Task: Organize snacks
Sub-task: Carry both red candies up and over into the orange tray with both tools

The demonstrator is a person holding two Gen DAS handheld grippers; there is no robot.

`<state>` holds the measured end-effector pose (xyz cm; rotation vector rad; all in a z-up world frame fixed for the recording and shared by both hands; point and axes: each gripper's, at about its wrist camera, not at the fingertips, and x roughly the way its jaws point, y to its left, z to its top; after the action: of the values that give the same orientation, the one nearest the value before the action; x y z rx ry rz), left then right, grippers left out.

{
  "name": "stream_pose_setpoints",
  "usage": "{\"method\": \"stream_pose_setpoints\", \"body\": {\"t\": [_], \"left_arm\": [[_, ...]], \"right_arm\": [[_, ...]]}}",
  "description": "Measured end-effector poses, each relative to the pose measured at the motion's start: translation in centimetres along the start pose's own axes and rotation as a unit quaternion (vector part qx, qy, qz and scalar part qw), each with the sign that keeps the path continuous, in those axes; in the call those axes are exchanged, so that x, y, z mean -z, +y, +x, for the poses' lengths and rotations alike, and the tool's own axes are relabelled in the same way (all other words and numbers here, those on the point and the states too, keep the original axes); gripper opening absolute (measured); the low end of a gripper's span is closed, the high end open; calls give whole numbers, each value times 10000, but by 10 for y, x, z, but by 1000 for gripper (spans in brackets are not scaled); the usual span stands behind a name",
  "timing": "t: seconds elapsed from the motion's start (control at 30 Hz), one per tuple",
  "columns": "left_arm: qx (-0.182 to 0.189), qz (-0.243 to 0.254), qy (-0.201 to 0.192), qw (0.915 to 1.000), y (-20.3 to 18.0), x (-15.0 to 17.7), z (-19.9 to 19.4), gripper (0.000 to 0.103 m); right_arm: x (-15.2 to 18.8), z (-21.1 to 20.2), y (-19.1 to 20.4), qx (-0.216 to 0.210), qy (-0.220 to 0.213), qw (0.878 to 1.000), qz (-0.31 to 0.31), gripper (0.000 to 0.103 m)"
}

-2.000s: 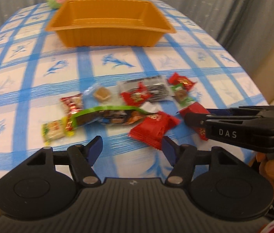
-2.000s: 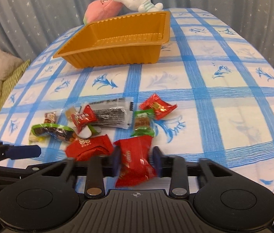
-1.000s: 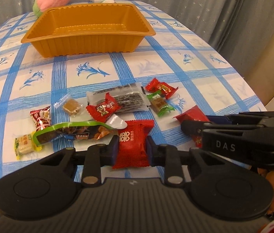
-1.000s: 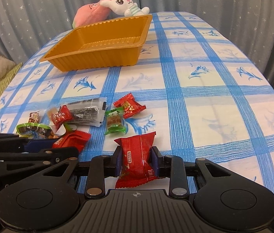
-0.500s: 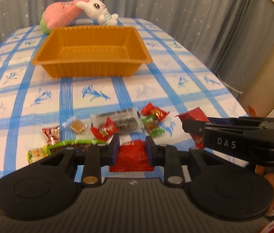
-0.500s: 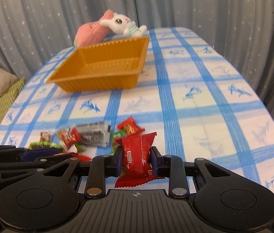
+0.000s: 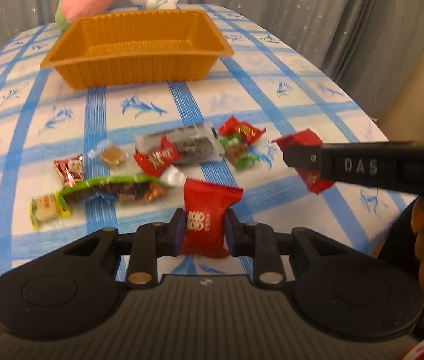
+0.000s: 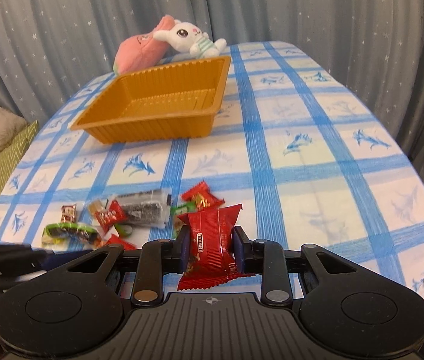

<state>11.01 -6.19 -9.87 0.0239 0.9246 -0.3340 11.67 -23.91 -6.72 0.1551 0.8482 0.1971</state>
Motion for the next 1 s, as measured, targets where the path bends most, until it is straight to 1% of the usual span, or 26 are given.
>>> {"method": "stream_pose_setpoints", "body": {"t": [0.1, 0.2, 0.27, 0.43, 0.57, 0.67, 0.83, 1.0], "left_arm": [[-68, 71, 51, 9999, -2, 3, 6, 27], [-94, 147, 58, 9998, -3, 2, 9, 26], [-114, 144, 12, 9998, -4, 0, 6, 23], [-83, 123, -211, 9997, -5, -13, -8, 22], [-40, 27, -390, 9992, -1, -36, -17, 22], [-90, -51, -510, 9986, 8, -58, -18, 22], [-263, -143, -703, 9971, 31, -100, -14, 22], [-409, -245, -877, 9950, 60, -141, -4, 22]], "right_arm": [[1, 2, -1, -4, 21, 10000, 5, 30], [1, 2, -1, -1, 15, 10000, 18, 30], [0, 2, -3, 8, 15, 10000, 33, 30], [-5, -3, -4, 25, -71, 10000, 53, 30], [-17, -9, -1, -31, -171, 9998, 38, 30], [-31, -9, 3, -86, -265, 9996, 13, 30], [-68, -1, 12, -255, -501, 9984, -37, 30], [-111, 22, 23, -340, -690, 9969, -152, 30]]}}
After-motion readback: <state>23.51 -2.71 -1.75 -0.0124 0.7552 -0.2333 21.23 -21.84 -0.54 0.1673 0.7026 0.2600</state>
